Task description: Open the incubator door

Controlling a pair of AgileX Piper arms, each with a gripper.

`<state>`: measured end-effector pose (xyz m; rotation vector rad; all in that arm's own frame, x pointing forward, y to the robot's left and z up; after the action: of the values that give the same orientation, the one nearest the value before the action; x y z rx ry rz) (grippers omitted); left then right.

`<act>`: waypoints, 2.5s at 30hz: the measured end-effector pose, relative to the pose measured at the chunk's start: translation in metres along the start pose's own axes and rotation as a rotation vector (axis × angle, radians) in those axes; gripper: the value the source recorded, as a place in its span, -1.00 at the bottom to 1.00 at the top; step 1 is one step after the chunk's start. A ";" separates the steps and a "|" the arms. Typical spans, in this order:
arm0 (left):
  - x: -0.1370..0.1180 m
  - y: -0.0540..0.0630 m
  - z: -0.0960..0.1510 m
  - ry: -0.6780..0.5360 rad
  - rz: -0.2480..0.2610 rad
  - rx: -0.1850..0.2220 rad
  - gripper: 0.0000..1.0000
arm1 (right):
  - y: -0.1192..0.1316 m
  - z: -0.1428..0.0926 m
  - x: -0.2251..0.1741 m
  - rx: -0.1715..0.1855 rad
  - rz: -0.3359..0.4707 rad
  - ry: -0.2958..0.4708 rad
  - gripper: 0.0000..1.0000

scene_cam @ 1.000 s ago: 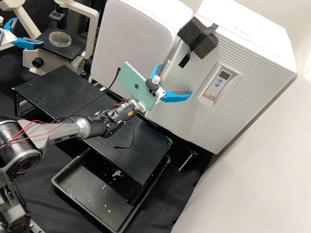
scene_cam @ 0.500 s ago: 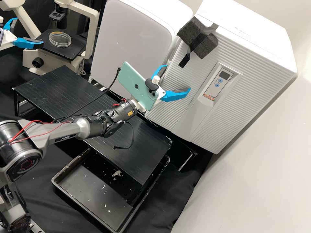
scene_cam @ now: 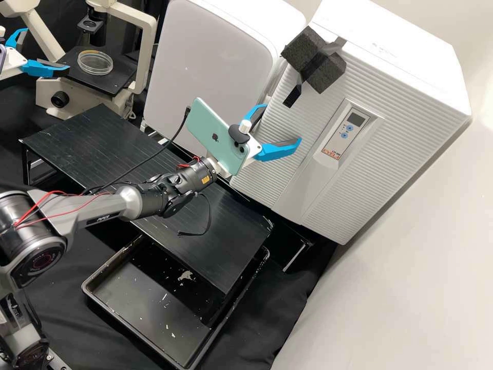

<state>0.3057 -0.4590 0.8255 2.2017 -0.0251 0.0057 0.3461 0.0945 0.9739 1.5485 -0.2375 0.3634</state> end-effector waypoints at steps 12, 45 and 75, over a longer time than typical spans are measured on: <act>0.000 0.000 0.000 0.000 0.000 0.000 1.00 | 0.007 -0.007 -0.008 0.002 -0.019 -0.015 -1.00; 0.000 0.000 0.000 0.000 0.000 0.000 1.00 | 0.022 -0.025 -0.045 0.055 -0.008 0.034 1.00; 0.000 0.000 0.000 0.000 0.000 0.000 1.00 | -0.014 -0.061 -0.013 -0.168 0.049 -0.191 1.00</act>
<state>0.3057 -0.4590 0.8255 2.2017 -0.0251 0.0057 0.3344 0.1546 0.9550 1.4140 -0.4446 0.2275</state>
